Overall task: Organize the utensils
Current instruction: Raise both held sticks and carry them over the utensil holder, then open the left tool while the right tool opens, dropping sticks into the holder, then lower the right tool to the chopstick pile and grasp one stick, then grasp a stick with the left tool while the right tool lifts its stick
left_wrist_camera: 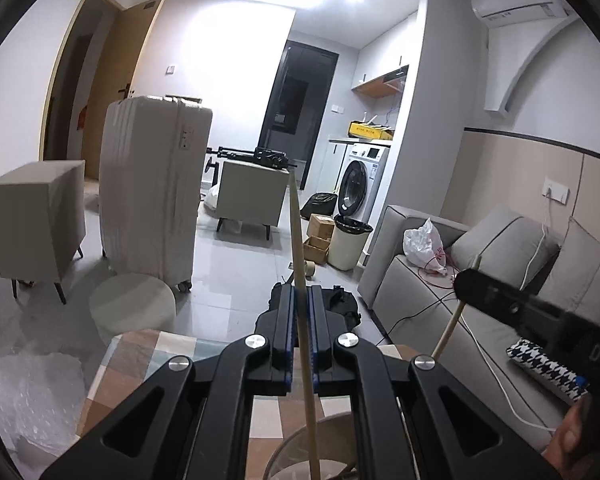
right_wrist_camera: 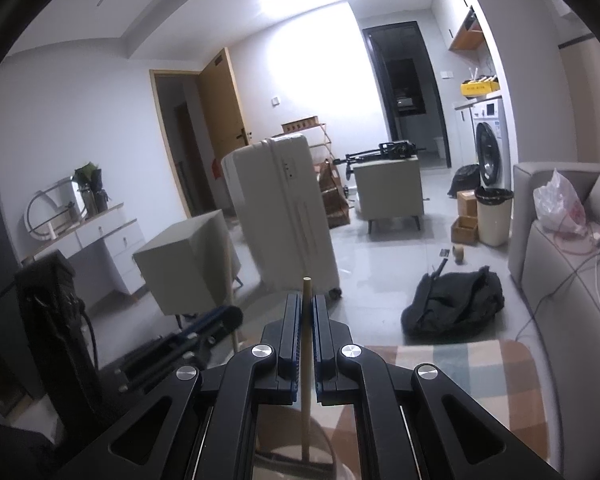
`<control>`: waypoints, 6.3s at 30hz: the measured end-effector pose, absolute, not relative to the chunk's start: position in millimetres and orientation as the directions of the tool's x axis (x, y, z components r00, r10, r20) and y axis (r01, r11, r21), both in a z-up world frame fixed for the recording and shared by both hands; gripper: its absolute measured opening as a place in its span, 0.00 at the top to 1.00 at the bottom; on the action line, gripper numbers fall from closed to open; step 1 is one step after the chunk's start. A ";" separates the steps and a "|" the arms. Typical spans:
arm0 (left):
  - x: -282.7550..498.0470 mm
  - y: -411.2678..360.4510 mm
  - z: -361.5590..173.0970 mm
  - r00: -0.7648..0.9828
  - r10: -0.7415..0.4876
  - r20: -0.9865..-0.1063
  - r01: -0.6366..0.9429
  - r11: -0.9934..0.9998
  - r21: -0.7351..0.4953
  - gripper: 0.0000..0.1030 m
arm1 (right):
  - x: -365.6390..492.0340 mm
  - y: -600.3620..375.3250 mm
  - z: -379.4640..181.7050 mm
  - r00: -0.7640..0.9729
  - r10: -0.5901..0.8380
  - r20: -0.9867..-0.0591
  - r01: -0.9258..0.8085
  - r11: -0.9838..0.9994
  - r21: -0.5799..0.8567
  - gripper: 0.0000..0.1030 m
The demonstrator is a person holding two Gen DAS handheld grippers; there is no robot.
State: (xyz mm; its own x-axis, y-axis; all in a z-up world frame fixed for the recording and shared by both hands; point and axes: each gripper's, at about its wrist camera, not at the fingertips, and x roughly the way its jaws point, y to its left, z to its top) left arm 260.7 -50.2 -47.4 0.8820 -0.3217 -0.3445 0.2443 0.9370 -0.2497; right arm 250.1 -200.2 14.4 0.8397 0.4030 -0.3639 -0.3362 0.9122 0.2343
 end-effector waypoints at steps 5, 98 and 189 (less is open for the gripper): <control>258.1 -52.0 -48.7 0.868 -0.339 -0.362 0.269 0.935 -0.231 0.98 | 245.2 -199.3 7.7 0.826 0.409 -0.388 -0.343 0.911 0.231 0.95; 158.8 6.7 -127.0 0.400 -0.095 -0.911 -0.033 0.992 -0.118 0.15 | 167.4 -178.0 -199.5 0.207 0.208 -0.956 -0.141 0.973 0.181 0.77; 142.1 -23.6 -87.0 0.521 -0.231 -0.822 0.016 0.965 -0.262 1.00 | 132.5 -248.1 -70.5 0.623 0.388 -0.679 -0.099 0.900 0.424 0.96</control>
